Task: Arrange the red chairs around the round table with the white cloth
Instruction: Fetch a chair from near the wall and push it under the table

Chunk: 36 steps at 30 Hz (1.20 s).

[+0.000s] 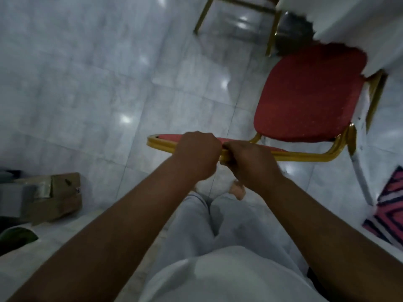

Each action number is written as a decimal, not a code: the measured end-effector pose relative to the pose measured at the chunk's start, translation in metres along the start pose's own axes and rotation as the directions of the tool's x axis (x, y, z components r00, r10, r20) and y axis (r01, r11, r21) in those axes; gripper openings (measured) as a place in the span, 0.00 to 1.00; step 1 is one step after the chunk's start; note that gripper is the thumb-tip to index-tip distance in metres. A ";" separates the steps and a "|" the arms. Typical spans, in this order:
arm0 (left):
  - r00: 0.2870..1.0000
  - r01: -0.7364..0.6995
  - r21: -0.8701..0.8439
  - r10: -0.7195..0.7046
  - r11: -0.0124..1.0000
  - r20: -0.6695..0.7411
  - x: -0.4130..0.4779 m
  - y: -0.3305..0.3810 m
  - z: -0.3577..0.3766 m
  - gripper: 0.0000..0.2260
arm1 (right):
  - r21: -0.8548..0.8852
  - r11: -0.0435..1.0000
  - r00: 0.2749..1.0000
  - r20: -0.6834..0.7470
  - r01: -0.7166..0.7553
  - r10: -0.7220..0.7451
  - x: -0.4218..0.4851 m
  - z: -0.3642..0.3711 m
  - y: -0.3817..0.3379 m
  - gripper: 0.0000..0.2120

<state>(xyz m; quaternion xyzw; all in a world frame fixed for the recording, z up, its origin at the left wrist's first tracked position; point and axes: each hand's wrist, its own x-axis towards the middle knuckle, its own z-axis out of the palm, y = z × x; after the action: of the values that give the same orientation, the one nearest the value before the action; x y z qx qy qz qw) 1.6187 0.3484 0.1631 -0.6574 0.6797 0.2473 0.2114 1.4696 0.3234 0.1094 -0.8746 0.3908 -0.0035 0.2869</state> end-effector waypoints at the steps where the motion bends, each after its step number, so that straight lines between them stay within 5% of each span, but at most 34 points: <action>1: 0.998 -0.031 -0.016 0.030 0.999 -0.051 -0.011 0.014 -0.010 0.09 | 0.020 1.000 1.000 -0.030 -0.009 0.009 -0.017 -0.017 0.002 0.12; 6: 0.956 -0.255 -0.263 0.202 0.930 -0.214 -0.051 0.022 -0.023 0.21 | 0.061 0.992 0.984 -0.136 -0.111 0.118 -0.098 -0.084 0.034 0.18; 9: 0.977 -0.149 -0.323 0.089 0.935 -0.194 -0.053 -0.003 -0.019 0.22 | 0.075 0.986 0.971 -0.176 -0.151 0.162 -0.135 -0.112 0.054 0.19; 19: 0.942 -0.333 -0.073 0.328 0.940 -0.071 -0.046 0.078 -0.052 0.21 | -0.046 0.952 0.948 -0.119 -0.302 0.295 -0.217 -0.188 0.045 0.13; 27: 0.933 -0.348 0.042 0.350 0.937 -0.084 -0.060 0.154 -0.067 0.17 | -0.112 0.956 0.961 0.029 -0.272 0.277 -0.245 -0.213 0.059 0.12; 32: 0.913 -0.379 -0.176 0.398 0.909 0.087 -0.065 0.188 -0.083 0.29 | -0.077 0.967 0.969 0.026 -0.242 0.245 -0.286 -0.228 0.094 0.13; 36: 0.948 -0.285 -0.286 0.314 0.915 0.059 -0.057 0.204 -0.066 0.33 | -0.033 0.974 0.974 0.022 -0.225 0.225 -0.325 -0.238 0.129 0.14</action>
<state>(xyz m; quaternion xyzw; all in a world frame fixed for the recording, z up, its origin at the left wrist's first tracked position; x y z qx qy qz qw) 1.4199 0.3550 0.2622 -0.5546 0.7198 0.4018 0.1130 1.1014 0.3592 0.3142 -0.8289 0.4837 0.0459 0.2771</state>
